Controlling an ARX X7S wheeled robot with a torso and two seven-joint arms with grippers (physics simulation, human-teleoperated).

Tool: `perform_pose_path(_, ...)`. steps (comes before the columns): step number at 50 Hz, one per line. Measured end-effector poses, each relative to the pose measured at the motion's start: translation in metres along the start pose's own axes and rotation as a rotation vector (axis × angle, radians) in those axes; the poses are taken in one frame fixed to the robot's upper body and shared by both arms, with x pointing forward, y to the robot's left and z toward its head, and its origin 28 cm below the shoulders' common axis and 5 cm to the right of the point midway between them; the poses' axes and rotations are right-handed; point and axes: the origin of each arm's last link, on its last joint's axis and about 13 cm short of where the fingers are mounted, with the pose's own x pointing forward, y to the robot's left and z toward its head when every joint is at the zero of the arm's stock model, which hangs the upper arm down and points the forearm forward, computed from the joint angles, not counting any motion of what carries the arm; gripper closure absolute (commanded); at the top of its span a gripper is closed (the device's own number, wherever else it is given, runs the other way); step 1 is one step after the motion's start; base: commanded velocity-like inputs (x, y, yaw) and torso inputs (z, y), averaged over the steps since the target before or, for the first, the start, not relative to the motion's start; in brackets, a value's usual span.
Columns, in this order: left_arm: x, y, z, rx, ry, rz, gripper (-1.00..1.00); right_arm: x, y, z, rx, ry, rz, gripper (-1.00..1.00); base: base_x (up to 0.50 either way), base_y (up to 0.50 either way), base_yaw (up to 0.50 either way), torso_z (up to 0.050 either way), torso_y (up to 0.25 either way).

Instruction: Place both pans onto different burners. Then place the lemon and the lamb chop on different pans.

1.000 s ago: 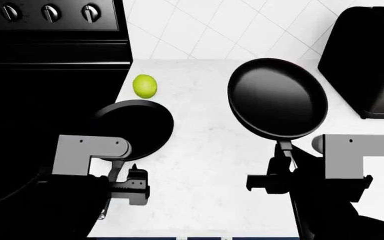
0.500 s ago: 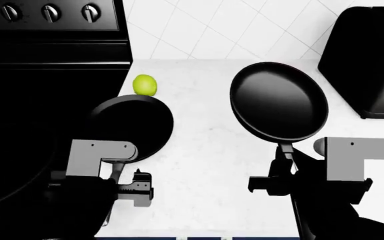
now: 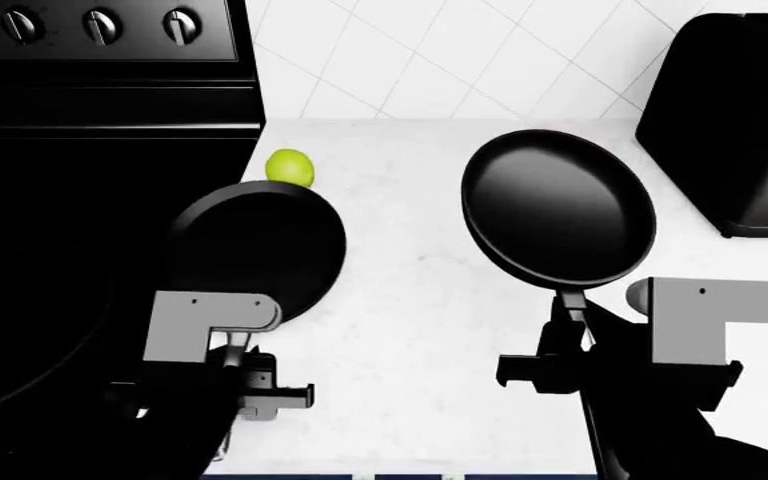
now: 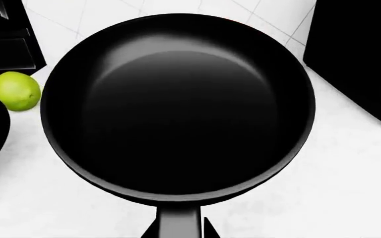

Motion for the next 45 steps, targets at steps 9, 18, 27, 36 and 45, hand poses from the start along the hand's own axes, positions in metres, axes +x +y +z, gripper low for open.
perform_pose_path(9, 0.000, 0.001, -0.001, -0.004, -0.004, 0.002, 1.00, 0.000, 0.000, -0.001, 0.001, 0.003, 0.000, 1.00, 0.00, 0.00, 0.00, 0.001, 0.002)
perform_pose_path(18, -0.013, 0.005, 0.002, 0.031, -0.026, -0.022, 1.00, 0.000, 0.000, 0.000, -0.001, 0.002, -0.001, 1.00, 0.00, 0.00, 0.00, 0.001, 0.005)
perform_pose_path(27, -0.033, 0.011, 0.014, 0.085, -0.075, -0.051, 1.00, 0.000, 0.001, 0.002, -0.004, 0.001, 0.004, 1.00, 0.00, 0.00, 0.00, 0.001, 0.004)
perform_pose_path(36, -0.046, 0.017, 0.025, 0.128, -0.099, -0.078, 1.00, 0.001, 0.001, 0.004, -0.011, 0.004, -0.004, 1.00, -0.21, 0.03, 0.00, 0.002, 0.005)
perform_pose_path(45, -0.052, 0.023, 0.031, 0.135, -0.122, -0.086, 1.00, 0.001, 0.003, 0.005, -0.020, 0.006, 0.001, 1.00, -0.44, 0.07, 0.00, 0.001, 0.002)
